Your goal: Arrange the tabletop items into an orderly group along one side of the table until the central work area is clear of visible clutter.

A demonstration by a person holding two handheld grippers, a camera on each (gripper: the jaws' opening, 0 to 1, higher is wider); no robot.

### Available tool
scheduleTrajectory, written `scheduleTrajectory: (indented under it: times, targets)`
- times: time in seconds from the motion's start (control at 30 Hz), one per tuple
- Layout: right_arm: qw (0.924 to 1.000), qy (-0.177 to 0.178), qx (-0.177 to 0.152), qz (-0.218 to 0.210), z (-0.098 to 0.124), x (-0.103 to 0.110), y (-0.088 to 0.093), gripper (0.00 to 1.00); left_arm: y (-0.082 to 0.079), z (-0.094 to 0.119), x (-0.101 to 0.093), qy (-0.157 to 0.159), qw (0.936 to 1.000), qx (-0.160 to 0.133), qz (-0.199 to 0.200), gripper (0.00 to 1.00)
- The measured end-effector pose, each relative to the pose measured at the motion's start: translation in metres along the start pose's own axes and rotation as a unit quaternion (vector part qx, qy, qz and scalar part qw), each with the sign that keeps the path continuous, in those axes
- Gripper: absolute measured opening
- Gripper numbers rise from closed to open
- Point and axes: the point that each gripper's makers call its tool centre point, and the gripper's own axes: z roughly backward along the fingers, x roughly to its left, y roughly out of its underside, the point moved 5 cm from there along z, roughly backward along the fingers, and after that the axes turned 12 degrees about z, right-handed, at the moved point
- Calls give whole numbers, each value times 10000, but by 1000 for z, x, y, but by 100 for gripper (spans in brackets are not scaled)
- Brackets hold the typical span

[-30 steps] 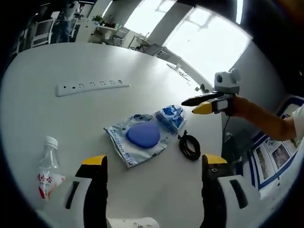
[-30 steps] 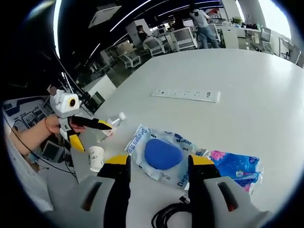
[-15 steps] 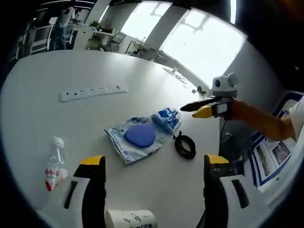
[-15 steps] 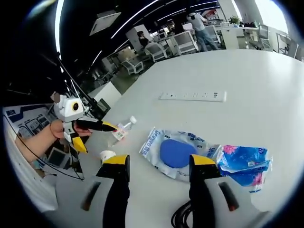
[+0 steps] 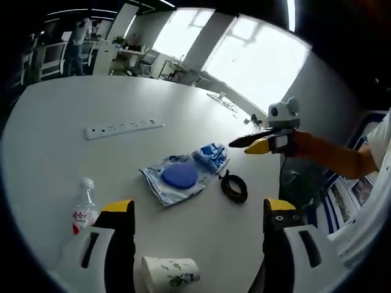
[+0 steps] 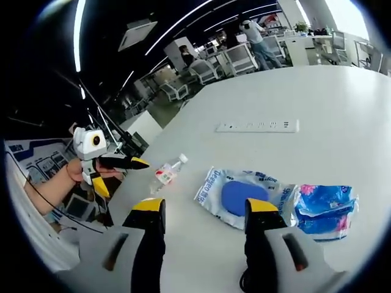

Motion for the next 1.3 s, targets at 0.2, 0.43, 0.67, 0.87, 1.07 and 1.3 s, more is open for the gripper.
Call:
scheduleTrajectory:
  times: [0.2, 0.43, 0.67, 0.87, 1.07, 1.3]
  targets:
    - [10000, -35, -28, 56, 2, 8, -3, 53, 0, 12, 1, -27, 10000, -80, -3, 89]
    - [9999, -91, -27, 129, 3, 18, -6, 56, 3, 29, 4, -97, 9998, -151, -20, 90]
    - [9996, -231, 5, 138, -1, 33, -6, 61, 8, 50, 8, -185, 9994, -284, 16, 90]
    - [9994, -311, 22, 170, -6, 45, -7, 62, 15, 67, 12, -262, 9989, -383, 82, 90]
    - [9989, -438, 55, 161, -13, 57, -7, 64, 21, 82, 15, -333, 9984, -444, 137, 90]
    - [9979, -604, 118, 194, -27, 71, -11, 66, 26, 97, 18, -396, 9975, -552, 211, 90]
